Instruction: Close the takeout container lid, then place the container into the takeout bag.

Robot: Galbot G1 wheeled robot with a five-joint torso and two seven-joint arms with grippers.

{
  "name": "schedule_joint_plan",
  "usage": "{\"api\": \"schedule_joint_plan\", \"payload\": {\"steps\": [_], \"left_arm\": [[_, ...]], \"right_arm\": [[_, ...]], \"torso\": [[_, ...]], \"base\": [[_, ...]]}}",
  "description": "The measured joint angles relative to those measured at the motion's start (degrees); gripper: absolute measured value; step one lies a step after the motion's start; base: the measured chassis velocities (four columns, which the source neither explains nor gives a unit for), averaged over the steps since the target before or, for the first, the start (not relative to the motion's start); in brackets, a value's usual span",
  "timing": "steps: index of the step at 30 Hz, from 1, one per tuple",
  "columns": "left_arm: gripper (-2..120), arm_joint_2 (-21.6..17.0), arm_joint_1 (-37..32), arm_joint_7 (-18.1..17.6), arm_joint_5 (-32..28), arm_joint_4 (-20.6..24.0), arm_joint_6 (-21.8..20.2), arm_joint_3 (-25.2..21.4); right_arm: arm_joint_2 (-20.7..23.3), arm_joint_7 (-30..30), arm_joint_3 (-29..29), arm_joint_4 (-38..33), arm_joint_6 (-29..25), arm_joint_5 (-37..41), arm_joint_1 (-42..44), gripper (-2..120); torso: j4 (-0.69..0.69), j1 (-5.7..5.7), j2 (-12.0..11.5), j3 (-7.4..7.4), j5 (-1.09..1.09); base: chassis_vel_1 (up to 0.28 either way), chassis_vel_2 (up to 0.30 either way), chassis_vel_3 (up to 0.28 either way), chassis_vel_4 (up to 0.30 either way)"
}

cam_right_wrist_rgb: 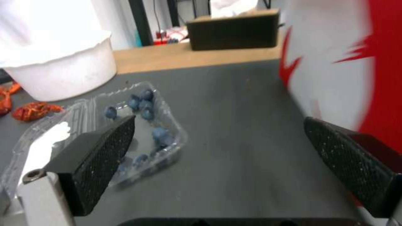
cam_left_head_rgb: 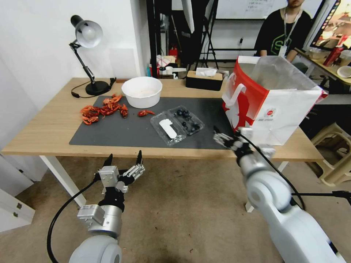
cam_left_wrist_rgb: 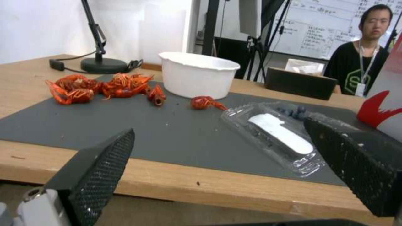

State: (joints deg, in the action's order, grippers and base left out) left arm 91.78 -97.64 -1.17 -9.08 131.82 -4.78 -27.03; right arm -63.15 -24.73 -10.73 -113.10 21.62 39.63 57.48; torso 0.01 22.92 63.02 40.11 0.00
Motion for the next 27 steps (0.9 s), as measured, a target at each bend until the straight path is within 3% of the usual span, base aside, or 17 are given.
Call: {"api": "schedule_joint_plan", "payload": {"steps": [13, 27], "left_arm": [[100, 0.32, 0.53, -0.33, -0.06, -1.01, 0.41, -1.08], [100, 0.30, 0.50, -0.70, -0.19, -1.23, 1.01, -1.36]], "right_arm": [[-2.52, -7.53, 9.62, 12.60, 7.36, 6.36, -15.84, 100], [-3.74, -12.88, 11.21, 15.38, 17.18, 10.44, -20.53, 100]], "torso": [[-0.01, 0.00, 0.00, -0.01, 0.00], [-0.01, 0.00, 0.00, 0.00, 0.00]], "base": [[0.000, 0.000, 0.000, 0.000], [0.000, 0.000, 0.000, 0.000]]}}
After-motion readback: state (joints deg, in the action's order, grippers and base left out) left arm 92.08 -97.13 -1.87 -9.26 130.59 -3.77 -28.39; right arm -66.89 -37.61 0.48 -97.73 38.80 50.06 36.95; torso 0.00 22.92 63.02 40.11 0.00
